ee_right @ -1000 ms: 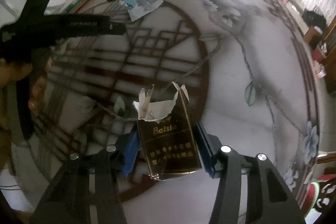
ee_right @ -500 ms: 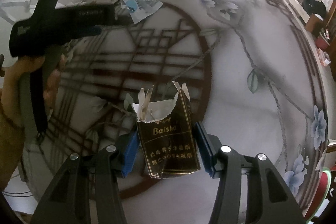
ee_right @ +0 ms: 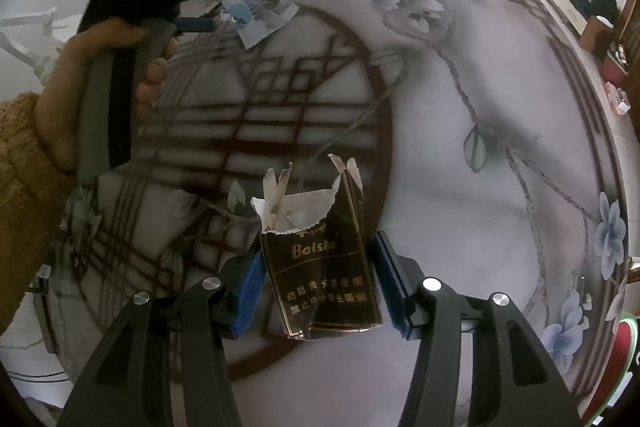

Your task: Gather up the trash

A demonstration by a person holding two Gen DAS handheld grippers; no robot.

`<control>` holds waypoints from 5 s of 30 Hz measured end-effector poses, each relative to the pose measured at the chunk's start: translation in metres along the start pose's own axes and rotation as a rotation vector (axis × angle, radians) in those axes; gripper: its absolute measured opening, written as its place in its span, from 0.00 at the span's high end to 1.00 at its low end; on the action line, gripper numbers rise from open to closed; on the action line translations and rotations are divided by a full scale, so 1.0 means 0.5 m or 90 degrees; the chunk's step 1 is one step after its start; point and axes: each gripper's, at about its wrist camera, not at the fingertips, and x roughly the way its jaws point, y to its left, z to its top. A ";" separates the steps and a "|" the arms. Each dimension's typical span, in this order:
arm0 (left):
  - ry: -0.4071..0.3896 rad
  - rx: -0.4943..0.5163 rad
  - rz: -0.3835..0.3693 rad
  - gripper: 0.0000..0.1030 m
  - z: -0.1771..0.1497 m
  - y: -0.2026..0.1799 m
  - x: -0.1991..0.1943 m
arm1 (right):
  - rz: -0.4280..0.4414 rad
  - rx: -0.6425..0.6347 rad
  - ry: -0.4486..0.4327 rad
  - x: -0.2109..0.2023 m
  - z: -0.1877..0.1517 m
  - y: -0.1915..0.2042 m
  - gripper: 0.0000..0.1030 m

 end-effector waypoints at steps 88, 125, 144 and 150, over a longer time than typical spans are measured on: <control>-0.035 0.019 -0.089 0.71 -0.398 0.054 -0.431 | -0.090 0.025 -0.049 -0.015 -0.064 0.065 0.56; -0.013 0.261 -0.252 0.71 -0.469 -0.467 -0.413 | -0.149 0.281 -0.233 -0.482 -0.419 -0.268 0.56; 0.083 0.380 -0.303 0.71 -0.589 -0.809 -0.307 | -0.176 0.392 -0.214 -0.535 -0.564 -0.544 0.55; 0.094 0.405 -0.297 0.70 -0.599 -0.865 -0.276 | -0.167 0.398 -0.199 -0.518 -0.568 -0.576 0.55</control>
